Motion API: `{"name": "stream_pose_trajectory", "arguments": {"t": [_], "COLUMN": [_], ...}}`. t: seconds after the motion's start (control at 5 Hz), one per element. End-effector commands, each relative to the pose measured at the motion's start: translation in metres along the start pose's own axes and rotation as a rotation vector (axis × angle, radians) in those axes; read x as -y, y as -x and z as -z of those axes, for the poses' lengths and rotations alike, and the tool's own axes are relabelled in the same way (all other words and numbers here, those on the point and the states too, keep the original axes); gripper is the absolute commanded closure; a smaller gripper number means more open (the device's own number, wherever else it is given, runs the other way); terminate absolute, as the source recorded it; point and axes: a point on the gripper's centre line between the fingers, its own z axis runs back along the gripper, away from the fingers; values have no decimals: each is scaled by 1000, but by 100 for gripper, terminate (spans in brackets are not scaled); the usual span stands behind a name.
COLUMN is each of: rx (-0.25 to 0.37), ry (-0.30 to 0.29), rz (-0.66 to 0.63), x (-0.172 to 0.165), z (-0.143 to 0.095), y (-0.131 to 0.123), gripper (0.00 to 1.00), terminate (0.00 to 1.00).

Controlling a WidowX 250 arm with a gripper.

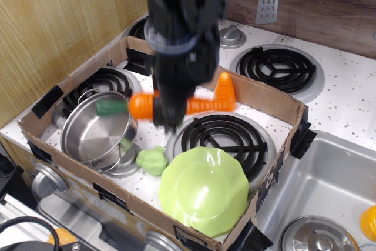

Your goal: Take carrot off plate

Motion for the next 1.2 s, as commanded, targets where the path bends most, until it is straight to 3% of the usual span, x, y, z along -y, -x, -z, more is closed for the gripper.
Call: {"name": "stream_pose_trajectory", "arguments": {"t": [0.0,0.4,0.6,1.0], "rx": [72,142,206,278], "ry": [-83,-144,-115,-142], "rz": [313,583,626,594], "x": [-71,-125,-137,-136], "z": [4,36,63,106], "y": [9,-2,-5,3], "gripper": [100,100,100,100], "terminate": [0,0,0,0]}}
